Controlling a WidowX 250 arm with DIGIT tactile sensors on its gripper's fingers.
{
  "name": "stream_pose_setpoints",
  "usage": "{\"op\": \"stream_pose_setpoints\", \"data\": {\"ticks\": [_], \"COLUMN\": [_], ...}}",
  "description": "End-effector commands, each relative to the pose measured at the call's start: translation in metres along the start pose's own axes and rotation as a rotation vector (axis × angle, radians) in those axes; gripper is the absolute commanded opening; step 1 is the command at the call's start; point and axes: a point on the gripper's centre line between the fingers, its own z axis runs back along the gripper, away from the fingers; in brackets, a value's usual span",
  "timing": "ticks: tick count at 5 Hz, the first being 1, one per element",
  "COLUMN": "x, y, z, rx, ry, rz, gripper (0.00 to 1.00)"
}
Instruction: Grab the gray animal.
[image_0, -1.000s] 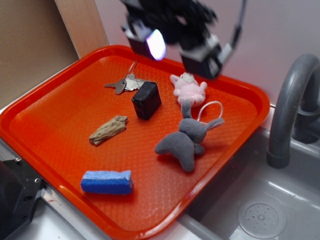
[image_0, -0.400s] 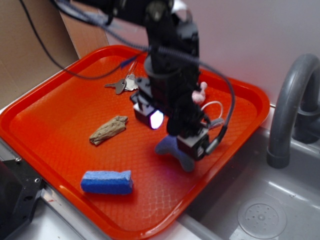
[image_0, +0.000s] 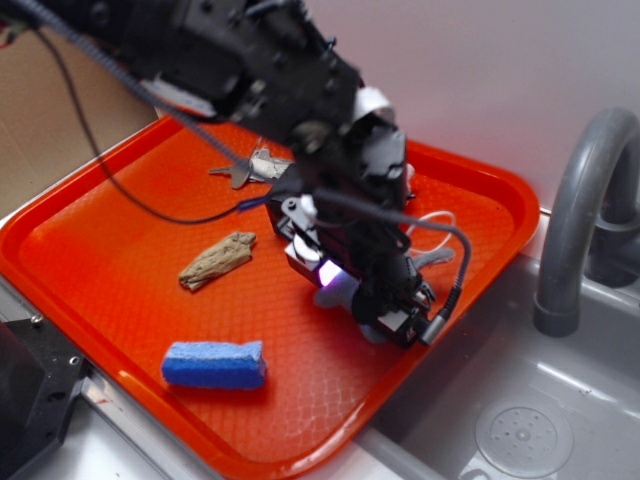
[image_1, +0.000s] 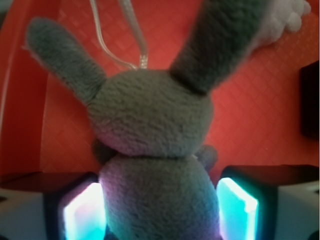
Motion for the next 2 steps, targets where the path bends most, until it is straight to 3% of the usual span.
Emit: {"op": "stream_pose_setpoints", "data": {"ticks": [1, 2], "x": [-0.003, 0.01], "y": [0.019, 0.043], "z": [0.015, 0.059], "rx": [-0.076, -0.099], "ry": [0.013, 0.025], "rz": [-0.054, -0.028], "gripper": [0.0, 0.0]}}
